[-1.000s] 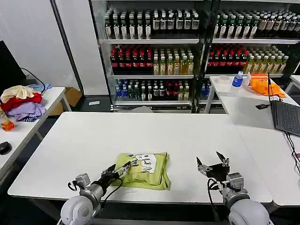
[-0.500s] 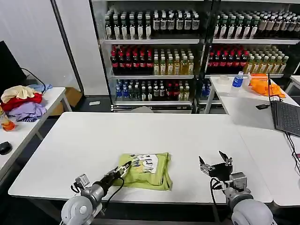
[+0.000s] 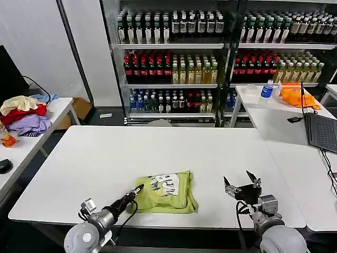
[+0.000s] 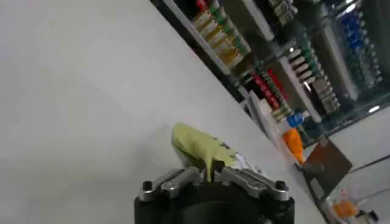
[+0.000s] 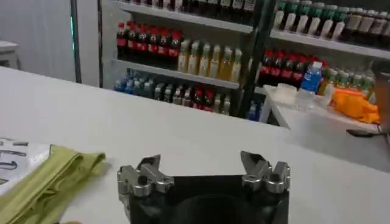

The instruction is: Fold and organize the clothes.

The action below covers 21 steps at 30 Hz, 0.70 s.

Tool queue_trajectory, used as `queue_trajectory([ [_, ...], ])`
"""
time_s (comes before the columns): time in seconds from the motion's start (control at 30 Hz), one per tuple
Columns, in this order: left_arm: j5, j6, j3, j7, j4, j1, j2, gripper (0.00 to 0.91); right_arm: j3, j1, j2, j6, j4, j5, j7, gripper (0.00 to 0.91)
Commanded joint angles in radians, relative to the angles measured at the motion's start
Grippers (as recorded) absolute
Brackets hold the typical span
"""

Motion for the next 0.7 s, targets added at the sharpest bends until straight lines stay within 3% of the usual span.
queue_trajectory([
  [0.03, -0.137, 0.021, -0.218, -0.01, -0.102, 0.058, 0.058, 0.02, 0.003, 0.006, 0.001, 0.004, -0.003, 0.009, -0.001, 0.907],
  [0.13, -0.17, 0.045, -0.329, -0.013, -0.103, 0.075, 0.153, 0.02, 0.004, 0.023, 0.002, 0.005, -0.005, 0.022, 0.0, 0.907],
  [0.3, -0.151, 0.058, -0.549, 0.004, -0.028, 0.105, 0.436, 0.02, -0.006, 0.069, 0.016, 0.005, -0.009, 0.043, 0.0, 0.907],
  [0.4, -0.151, 0.06, -0.575, 0.007, 0.046, 0.098, 0.613, 0.02, -0.027, 0.101, 0.049, 0.006, -0.016, 0.044, 0.001, 0.907],
  [0.5, -0.107, 0.061, -0.567, 0.006, 0.073, 0.059, 0.723, 0.02, -0.051, 0.101, 0.08, 0.005, -0.002, 0.028, 0.002, 0.907],
  [0.6, -0.03, 0.06, -0.514, 0.007, 0.027, 0.024, 0.764, 0.02, -0.057, 0.089, 0.086, 0.008, 0.007, 0.015, 0.0, 0.907],
  [0.7, 0.134, 0.058, -0.405, 0.035, -0.059, 0.043, 0.751, 0.02, -0.042, 0.074, 0.083, 0.014, 0.012, 0.011, -0.002, 0.907],
])
